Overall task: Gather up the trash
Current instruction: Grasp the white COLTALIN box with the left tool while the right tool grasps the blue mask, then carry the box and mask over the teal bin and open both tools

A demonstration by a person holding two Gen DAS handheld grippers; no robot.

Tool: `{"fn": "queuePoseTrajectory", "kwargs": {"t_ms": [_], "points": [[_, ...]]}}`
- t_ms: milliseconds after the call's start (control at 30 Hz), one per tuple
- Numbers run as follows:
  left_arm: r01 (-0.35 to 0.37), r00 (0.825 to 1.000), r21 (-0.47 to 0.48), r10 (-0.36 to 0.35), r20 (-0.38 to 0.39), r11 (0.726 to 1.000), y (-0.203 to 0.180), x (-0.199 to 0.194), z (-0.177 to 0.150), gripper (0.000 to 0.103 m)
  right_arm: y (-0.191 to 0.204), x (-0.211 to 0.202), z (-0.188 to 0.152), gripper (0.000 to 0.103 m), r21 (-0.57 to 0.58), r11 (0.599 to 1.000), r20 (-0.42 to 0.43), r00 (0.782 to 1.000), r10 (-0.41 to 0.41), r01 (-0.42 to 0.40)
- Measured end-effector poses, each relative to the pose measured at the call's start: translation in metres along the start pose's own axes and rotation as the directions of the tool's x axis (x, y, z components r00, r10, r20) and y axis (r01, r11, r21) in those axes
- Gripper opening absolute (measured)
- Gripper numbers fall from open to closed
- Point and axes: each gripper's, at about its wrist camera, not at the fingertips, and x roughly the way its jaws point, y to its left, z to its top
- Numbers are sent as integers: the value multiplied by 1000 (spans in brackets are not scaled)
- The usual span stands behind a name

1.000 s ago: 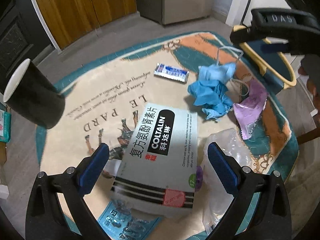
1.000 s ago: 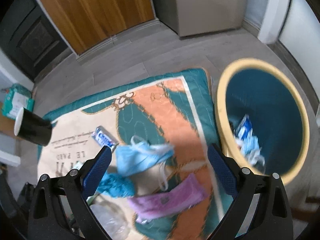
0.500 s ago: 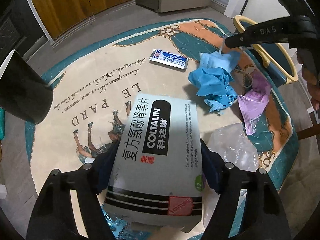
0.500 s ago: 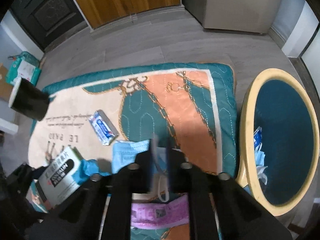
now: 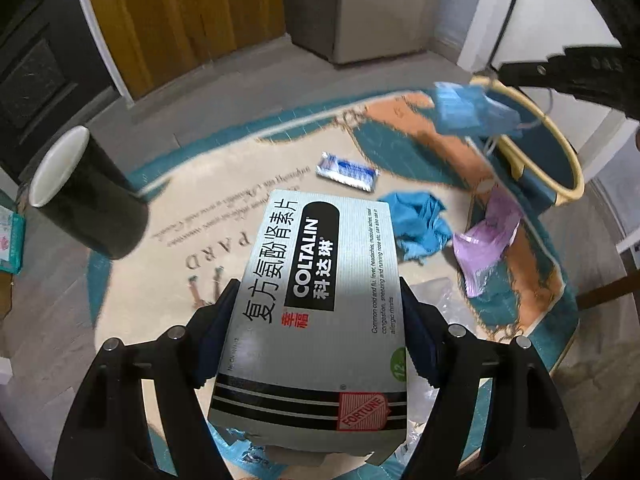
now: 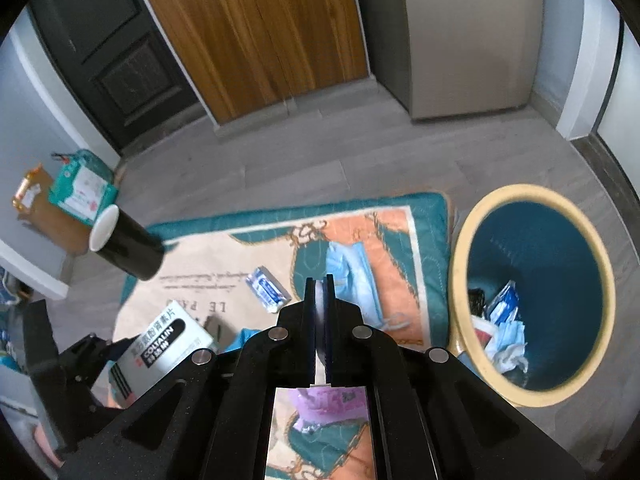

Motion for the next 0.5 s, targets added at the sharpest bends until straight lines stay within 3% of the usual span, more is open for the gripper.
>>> {"fn": "queuePoseTrajectory", "kwargs": {"t_ms": [200, 500], "points": [[-18, 994, -28, 20, 105, 999, -1, -33, 4, 73, -9, -34, 2, 4, 33, 999, 68, 997, 22, -24], [12, 965, -50, 1, 263, 999, -4, -79, 21, 73, -20, -82, 10, 4, 56, 997, 174, 984, 39, -49]]}}
